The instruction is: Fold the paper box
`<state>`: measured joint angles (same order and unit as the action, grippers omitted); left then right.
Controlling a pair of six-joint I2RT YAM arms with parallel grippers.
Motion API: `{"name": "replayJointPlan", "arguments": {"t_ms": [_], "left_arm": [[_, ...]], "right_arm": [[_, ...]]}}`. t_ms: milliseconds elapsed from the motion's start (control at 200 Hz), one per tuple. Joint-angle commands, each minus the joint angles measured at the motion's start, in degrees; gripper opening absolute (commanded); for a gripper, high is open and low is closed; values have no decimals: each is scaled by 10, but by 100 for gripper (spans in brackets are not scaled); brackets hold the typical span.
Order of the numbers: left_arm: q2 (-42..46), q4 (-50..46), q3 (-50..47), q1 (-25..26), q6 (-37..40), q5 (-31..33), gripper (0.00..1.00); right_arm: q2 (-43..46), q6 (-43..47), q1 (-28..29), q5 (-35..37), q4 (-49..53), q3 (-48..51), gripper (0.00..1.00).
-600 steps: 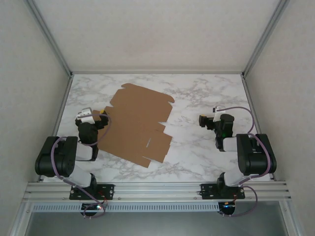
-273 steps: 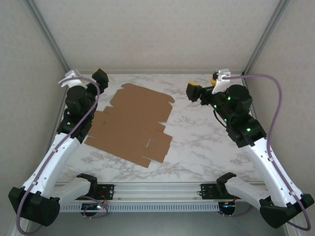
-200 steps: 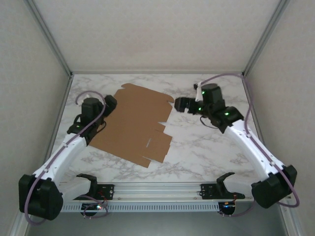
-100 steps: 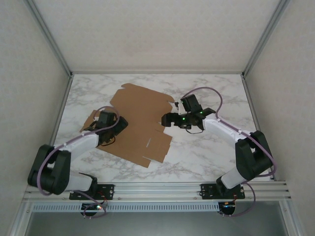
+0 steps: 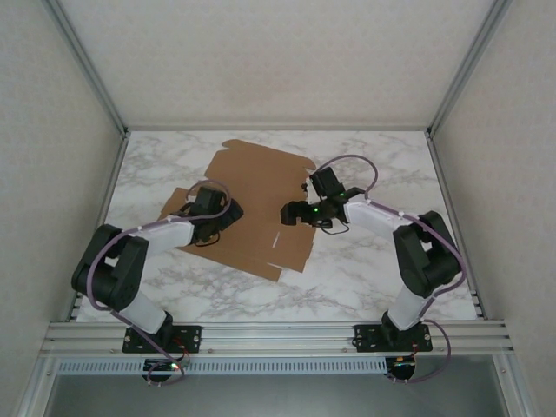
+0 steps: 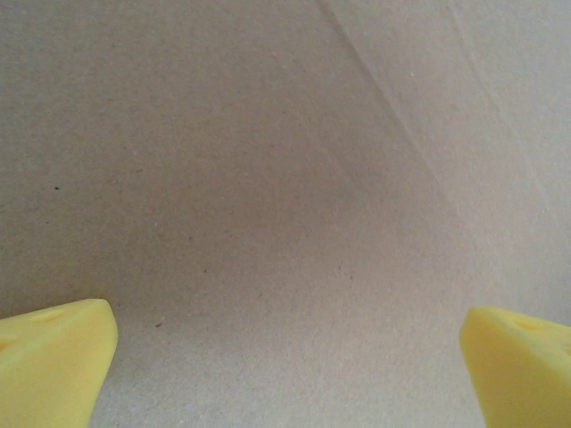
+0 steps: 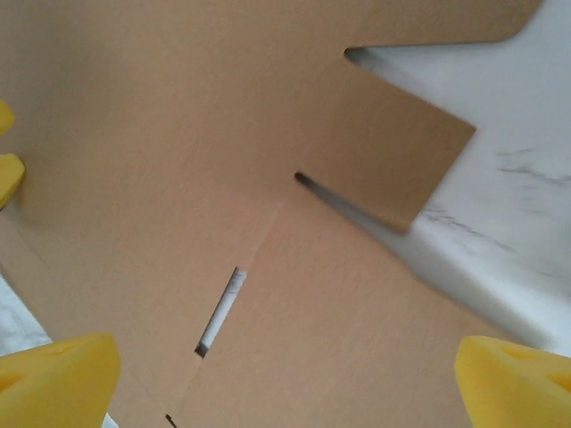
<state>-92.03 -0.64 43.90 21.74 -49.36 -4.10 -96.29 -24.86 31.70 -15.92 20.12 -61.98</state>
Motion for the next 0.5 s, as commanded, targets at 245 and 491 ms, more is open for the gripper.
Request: {"name": "replayJointPlan", "arguments": {"t_ms": [245,491], "left_arm": [[-20,-3,16,101,-26,-93,97],[81,-24,-27,43,-22,-100,98]], "right_arm": [[111,-1,-74,50,64,2,99],[-64,93,-109,22,130,-166,99]]}}
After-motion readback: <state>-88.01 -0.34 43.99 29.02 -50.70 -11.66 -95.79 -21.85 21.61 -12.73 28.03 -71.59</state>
